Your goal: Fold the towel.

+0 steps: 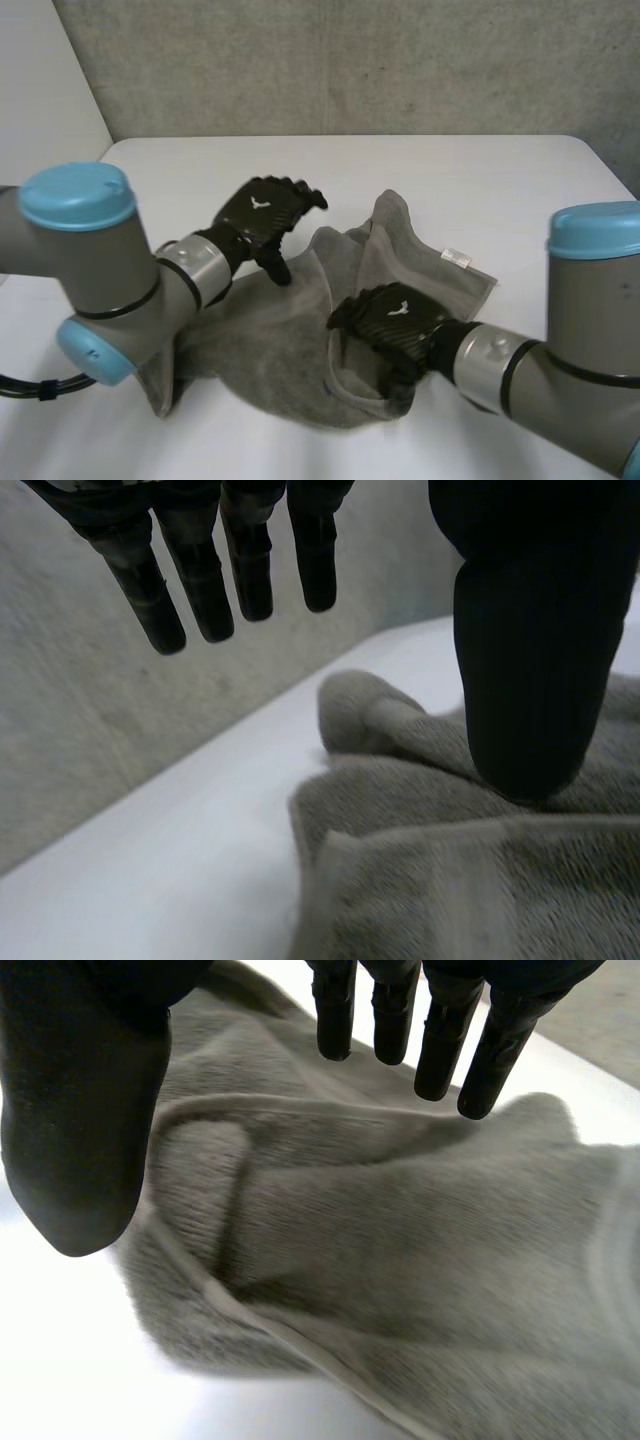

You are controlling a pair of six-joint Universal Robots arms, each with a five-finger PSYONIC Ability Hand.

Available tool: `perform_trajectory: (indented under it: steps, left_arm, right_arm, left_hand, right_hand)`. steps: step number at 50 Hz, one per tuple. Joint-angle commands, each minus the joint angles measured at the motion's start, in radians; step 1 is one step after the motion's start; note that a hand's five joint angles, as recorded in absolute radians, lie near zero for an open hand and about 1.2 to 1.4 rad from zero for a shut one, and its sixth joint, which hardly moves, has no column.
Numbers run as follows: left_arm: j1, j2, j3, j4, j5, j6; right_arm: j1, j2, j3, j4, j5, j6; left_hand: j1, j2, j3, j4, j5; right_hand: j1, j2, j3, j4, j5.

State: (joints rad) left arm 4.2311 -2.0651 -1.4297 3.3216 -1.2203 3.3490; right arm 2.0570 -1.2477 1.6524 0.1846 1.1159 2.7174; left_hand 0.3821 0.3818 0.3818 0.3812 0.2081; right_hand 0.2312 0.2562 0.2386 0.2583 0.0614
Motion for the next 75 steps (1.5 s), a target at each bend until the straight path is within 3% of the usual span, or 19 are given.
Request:
perform_trajectory:
  steps: [1,11,17,24,32,38,39,40,42,43,45,51,57,65,75]
  left_arm:
    - [-0.010,-0.110,0.078,-0.054,0.008,0.084]
    - [-0.011,-0.257,0.184,-0.154,0.010,0.306]
    - [-0.014,-0.273,0.195,-0.151,0.018,0.313]
    - [-0.036,-0.274,0.207,-0.149,0.082,0.310]
    - [-0.057,-0.302,0.221,-0.149,0.085,0.313]
    - [-0.063,-0.329,0.253,-0.157,0.082,0.313]
    - [-0.063,-0.331,0.262,-0.158,0.076,0.313]
    - [-0.063,-0.331,0.262,-0.158,0.076,0.313]
    - [-0.063,-0.325,0.273,-0.158,0.067,0.313]
    - [-0.063,-0.325,0.273,-0.158,0.067,0.313]
    - [-0.063,-0.303,0.275,-0.157,0.035,0.313]
    - [-0.063,-0.210,0.243,-0.155,-0.044,0.316]
    - [-0.062,-0.116,0.190,-0.155,-0.065,0.316]
    - [-0.045,0.061,0.100,-0.169,-0.106,0.316]
    - [-0.031,0.190,0.052,-0.237,-0.180,0.316]
  right_arm:
    - [-0.113,-0.045,0.044,-0.031,-0.002,0.013]
    - [-0.215,-0.056,0.082,-0.045,-0.011,0.010]
    - [-0.239,-0.056,0.101,-0.071,-0.013,0.002]
    - [-0.264,-0.053,0.107,-0.077,-0.019,-0.001]
    - [-0.276,-0.050,0.107,-0.085,-0.031,-0.002]
    - [-0.281,-0.044,0.106,-0.086,-0.031,-0.002]
    - [-0.281,-0.042,0.106,-0.086,-0.031,-0.002]
    - [-0.281,-0.042,0.106,-0.086,-0.031,-0.002]
    - [-0.281,-0.041,0.103,-0.089,-0.031,-0.002]
    - [-0.281,-0.041,0.103,-0.090,-0.031,-0.002]
    - [-0.294,-0.041,0.103,-0.099,-0.031,-0.004]
    - [-0.324,-0.035,0.090,-0.103,-0.033,-0.001]
    - [-0.350,-0.012,0.078,-0.097,-0.048,0.007]
    - [-0.342,0.053,0.066,-0.024,-0.158,0.019]
    - [-0.287,0.126,0.035,-0.042,-0.188,0.126]
  left_hand:
    - [0.140,0.140,0.140,0.141,0.139]
    - [0.128,0.128,0.128,0.129,0.127]
    - [0.113,0.114,0.114,0.114,0.113]
    - [0.113,0.113,0.113,0.114,0.113]
    - [0.134,0.134,0.134,0.135,0.133]
    - [0.357,0.357,0.357,0.358,0.356]
    - [0.499,0.500,0.500,0.500,0.499]
    - [0.501,0.501,0.501,0.502,0.500]
    - [0.840,0.840,0.840,0.841,0.839]
    - [0.841,0.842,0.842,0.842,0.841]
    - [1.014,1.014,1.014,1.015,1.013]
    - [1.014,1.014,1.014,1.015,1.014]
    - [1.014,1.014,1.014,1.015,1.014]
    - [1.014,1.014,1.014,1.015,1.014]
    - [1.014,1.014,1.014,1.015,1.014]
  right_hand:
    - [-0.057,-0.082,-0.064,-0.084,-0.061]
    - [-0.057,-0.082,-0.064,-0.084,-0.061]
    - [-0.057,-0.082,-0.064,-0.084,-0.061]
    - [-0.057,-0.082,-0.064,-0.084,-0.061]
    - [-0.057,-0.082,-0.064,-0.084,-0.061]
    - [-0.057,-0.082,-0.064,-0.084,-0.061]
    - [-0.057,-0.082,-0.064,-0.084,-0.061]
    - [-0.057,-0.082,-0.064,-0.084,-0.061]
    - [-0.057,-0.082,-0.064,-0.084,-0.061]
    - [-0.057,-0.082,-0.064,-0.084,-0.061]
    - [-0.057,-0.082,-0.064,-0.084,-0.061]
    - [-0.057,-0.082,-0.064,-0.084,-0.061]
    - [-0.057,-0.082,-0.064,-0.084,-0.061]
    - [-0.057,-0.082,-0.064,-0.084,-0.061]
    - [-0.057,-0.082,-0.064,-0.084,-0.061]
